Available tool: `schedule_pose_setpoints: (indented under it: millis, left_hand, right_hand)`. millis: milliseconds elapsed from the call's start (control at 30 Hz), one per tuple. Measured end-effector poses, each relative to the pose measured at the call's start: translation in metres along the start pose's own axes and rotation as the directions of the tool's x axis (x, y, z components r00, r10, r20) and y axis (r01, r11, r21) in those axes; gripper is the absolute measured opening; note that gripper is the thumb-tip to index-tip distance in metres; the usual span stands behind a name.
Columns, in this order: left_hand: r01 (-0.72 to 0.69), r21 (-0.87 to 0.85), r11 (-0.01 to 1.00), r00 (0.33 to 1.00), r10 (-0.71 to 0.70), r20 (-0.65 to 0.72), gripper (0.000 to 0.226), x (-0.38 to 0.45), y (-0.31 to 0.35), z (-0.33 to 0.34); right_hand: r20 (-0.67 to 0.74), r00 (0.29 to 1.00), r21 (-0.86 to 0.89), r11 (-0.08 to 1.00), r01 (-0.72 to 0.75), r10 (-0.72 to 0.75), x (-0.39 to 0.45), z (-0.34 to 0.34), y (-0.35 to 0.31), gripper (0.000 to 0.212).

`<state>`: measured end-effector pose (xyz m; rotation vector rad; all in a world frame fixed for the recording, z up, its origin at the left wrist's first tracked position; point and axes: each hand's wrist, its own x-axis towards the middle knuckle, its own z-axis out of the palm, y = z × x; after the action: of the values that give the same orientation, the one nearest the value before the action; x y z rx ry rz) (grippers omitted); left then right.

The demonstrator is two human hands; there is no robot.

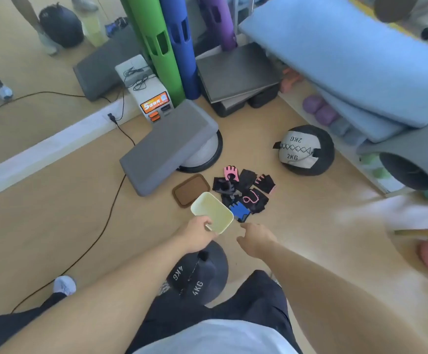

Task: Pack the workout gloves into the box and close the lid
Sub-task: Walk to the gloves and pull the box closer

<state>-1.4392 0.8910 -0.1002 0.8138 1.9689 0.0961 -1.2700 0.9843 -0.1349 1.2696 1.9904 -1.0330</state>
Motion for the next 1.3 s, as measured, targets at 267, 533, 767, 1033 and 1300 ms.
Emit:
schedule_pose_setpoints:
  millis: [267,533,767,1033,1300]
  left_hand:
    - [0.104,0.118,0.988,0.993,-0.109,0.033,0.052,0.034,-0.012,-0.047]
    - [0.03,0.004,1.0,0.997,-0.03,-0.077,0.043,0.078,0.131,-0.011]
    - [0.051,0.016,0.999,0.987,-0.048,-0.154,0.041,0.09,0.178,-0.012]
    - [0.064,-0.036,0.997,0.994,-0.067,-0.091,0.044,0.097,0.195,0.005]
    - [0.173,-0.124,0.977,0.985,-0.169,0.046,0.042,0.118,0.099,0.017]
  right_hand:
    - [-0.029,0.999,0.152,0.988,-0.011,0.016,0.007,-0.009,-0.009,0.052]
    - [-0.06,0.997,0.11,0.993,-0.034,0.041,0.034,-0.12,0.118,0.05]
    - [-0.059,0.998,-0.036,0.999,0.01,-0.012,0.058,-0.192,0.163,0.053]
    - [-0.007,1.0,0.035,0.999,-0.001,0.001,0.046,-0.17,0.159,0.056]
    - [0.094,0.992,0.031,0.996,-0.083,0.08,0.089,-0.097,0.125,0.058]
